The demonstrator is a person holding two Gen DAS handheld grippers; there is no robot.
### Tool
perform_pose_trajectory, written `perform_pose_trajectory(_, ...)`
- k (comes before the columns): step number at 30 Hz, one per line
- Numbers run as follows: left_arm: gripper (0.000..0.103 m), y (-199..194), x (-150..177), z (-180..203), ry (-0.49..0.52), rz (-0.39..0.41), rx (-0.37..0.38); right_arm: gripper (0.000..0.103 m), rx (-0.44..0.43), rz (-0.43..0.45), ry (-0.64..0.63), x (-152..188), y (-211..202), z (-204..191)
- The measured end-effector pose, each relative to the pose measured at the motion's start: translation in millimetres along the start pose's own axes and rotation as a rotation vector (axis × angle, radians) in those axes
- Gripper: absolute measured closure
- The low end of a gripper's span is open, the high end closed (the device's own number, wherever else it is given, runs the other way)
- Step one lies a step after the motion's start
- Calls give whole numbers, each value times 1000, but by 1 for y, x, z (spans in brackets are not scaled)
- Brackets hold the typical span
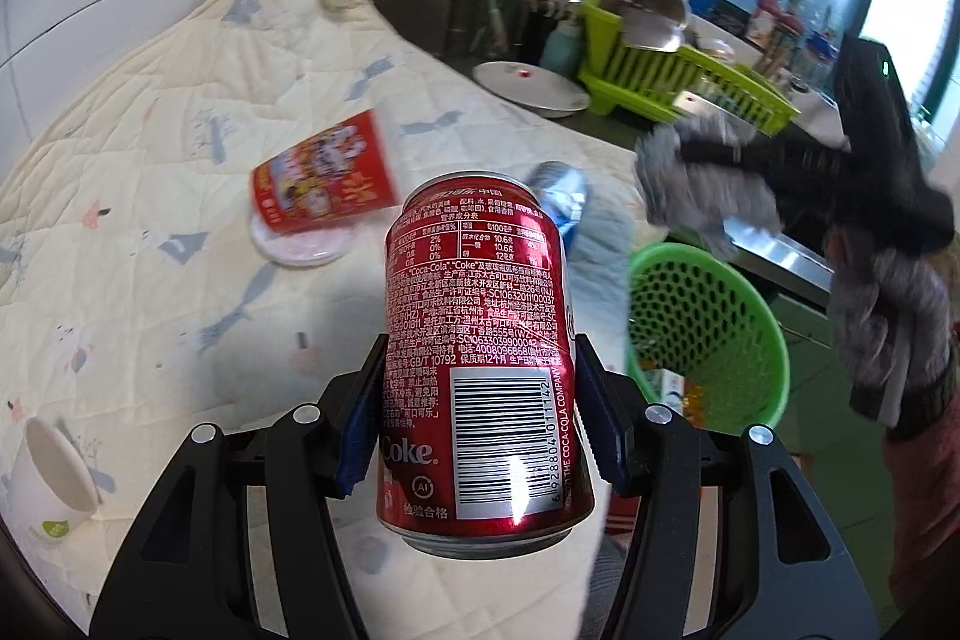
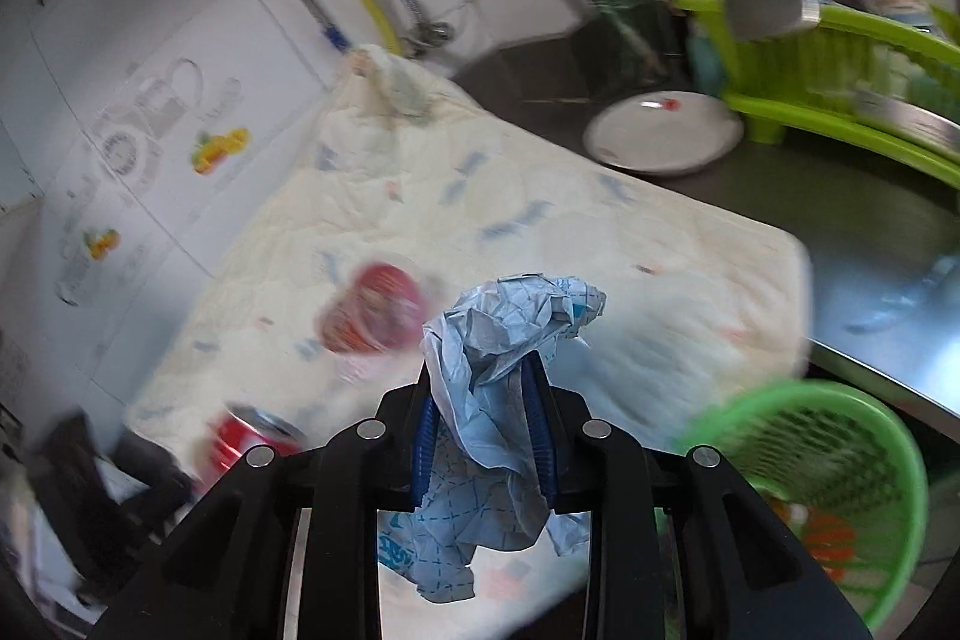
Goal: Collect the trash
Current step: 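Carry the crumpled paper over the green basket and release it with the right gripper, then lower the Coke can into the green basket and open the left gripper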
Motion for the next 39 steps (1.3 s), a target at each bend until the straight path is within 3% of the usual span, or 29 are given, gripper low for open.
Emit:
perform_pose_trajectory(11, 46, 5, 0, 60, 62, -7, 75, 72, 276, -57, -15, 67, -33, 97)
perform_pose_trajectory(15, 46, 11, 0, 84, 85, -22, 99, 53, 340, -49, -3, 78, -41, 125)
perform_pose_trajectory(23, 46, 38, 5, 131, 120, -66, 158, 46, 329, 4, 46, 89, -76, 150)
perform_pose_trajectory(39, 45, 133, 34, 230, 147, -216, 250, 34, 346, 120, 8, 110, -159, 154)
Point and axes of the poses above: each gripper's, at about its wrist camera, not at the fingertips, and y roughly the way its jaws point, z to its right, x to its underside, the point moved 3 cm from there along y, roughly the way its jaws point, and after that the axes turned 7 degrees about z, right-handed, at the moved point
